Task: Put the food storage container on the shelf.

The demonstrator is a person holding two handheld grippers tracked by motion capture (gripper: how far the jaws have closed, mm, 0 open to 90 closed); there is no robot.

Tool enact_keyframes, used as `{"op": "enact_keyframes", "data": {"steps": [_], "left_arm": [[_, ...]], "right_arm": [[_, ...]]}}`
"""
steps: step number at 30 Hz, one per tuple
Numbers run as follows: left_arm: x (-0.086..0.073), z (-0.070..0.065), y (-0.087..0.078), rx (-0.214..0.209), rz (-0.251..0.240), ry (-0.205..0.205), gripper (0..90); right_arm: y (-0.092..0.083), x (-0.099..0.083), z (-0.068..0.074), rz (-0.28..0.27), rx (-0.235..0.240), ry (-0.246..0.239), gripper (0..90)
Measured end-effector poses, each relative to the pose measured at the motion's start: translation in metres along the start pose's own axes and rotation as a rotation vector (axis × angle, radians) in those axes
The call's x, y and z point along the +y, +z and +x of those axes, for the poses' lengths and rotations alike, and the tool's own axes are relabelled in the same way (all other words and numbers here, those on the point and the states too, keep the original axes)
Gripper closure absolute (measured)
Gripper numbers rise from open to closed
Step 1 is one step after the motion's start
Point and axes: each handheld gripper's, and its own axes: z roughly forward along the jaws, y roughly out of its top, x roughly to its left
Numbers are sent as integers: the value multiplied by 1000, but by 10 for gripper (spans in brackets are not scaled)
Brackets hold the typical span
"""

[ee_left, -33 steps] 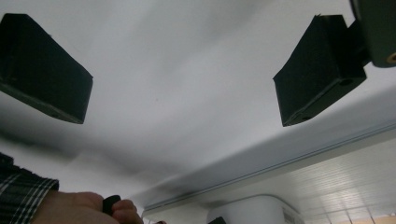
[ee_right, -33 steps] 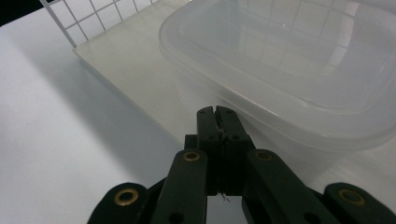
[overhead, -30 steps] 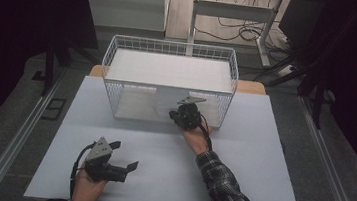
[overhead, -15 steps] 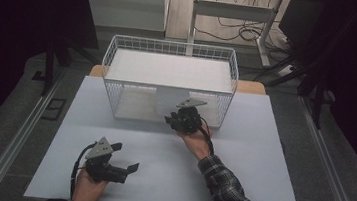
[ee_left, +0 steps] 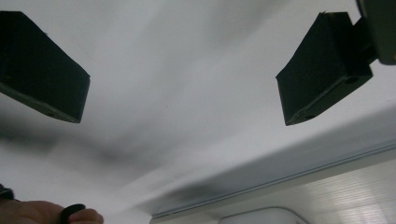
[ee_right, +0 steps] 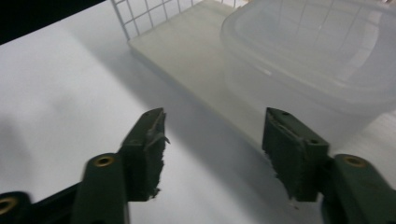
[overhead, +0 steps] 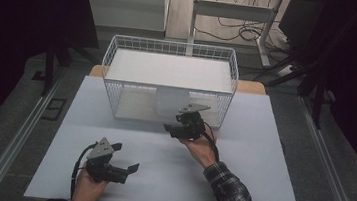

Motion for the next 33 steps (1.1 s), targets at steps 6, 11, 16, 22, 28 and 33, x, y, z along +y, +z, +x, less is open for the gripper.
{"op": "enact_keyframes", "data": {"steps": [6, 11, 16, 22, 28, 33], "left_arm": [[0, 0, 1, -2, 8, 1, 19], [0, 0, 1, -2, 12, 2, 19], [-1, 0, 2, -5, 20, 4, 19], [0, -2, 2, -2, 23, 16, 19], [0, -1, 1, 4, 23, 21, 18], [0, -3, 1, 13, 37, 29, 19]], "right_arm": [[-13, -6, 3, 3, 21, 5, 244], [-26, -12, 6, 5, 41, 8, 157], [-39, -21, 8, -18, 43, 25, 87], [-54, -33, 10, -12, 23, 7, 47], [-70, -44, 9, -12, 11, 26, 25], [-90, -58, 9, -28, -17, 36, 16]]}}
